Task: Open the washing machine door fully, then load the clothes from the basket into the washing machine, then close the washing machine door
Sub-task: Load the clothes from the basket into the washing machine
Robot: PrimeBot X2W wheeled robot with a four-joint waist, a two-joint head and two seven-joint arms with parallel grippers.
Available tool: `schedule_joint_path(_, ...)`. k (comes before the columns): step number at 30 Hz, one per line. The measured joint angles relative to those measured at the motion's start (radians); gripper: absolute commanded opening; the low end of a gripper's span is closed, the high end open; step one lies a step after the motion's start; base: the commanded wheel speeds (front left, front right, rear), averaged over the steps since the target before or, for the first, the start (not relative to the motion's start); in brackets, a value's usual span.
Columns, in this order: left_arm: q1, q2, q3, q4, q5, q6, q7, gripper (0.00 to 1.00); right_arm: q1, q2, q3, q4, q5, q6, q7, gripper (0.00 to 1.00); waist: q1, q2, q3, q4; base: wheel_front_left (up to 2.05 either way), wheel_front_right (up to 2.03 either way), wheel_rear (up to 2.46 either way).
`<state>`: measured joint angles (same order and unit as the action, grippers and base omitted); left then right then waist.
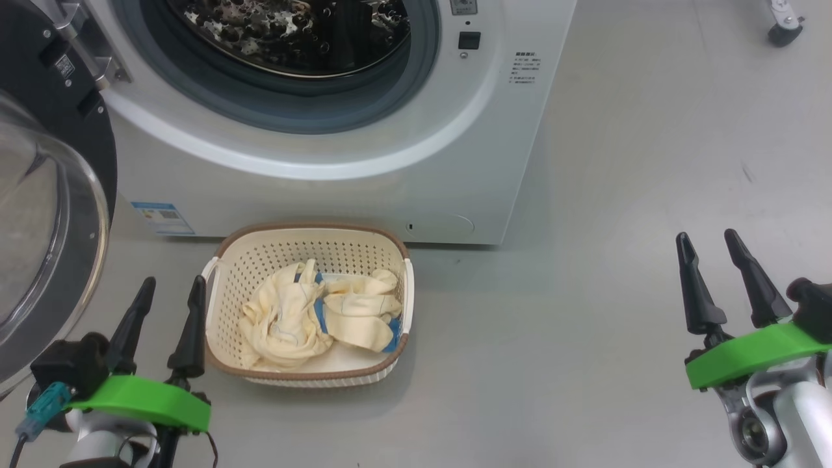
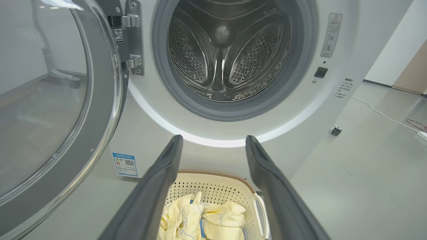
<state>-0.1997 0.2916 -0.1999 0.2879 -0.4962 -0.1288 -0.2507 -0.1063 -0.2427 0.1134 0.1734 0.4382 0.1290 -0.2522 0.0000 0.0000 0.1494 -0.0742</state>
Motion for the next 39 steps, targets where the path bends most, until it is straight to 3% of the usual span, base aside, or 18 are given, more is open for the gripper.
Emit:
schedule_joint_path(16,-0.009,0.003,0.001,-0.001,-0.001,0.000,0.000,1.00,-0.003,0.011,0.000,-0.005,0.000,0.000,0.000,1.00,0.0000,0.0000,0.018,0.001,1.13,-1.13,0.00)
schedule_joint_path(39,-0.021,-0.028,-0.004,0.059,-0.018,0.000,0.000,1.00,-0.017,0.026,-0.001,-0.016,-0.009,0.000,0.000,1.00,0.0000,0.0000,0.082,0.008,0.04,-0.04,0.00)
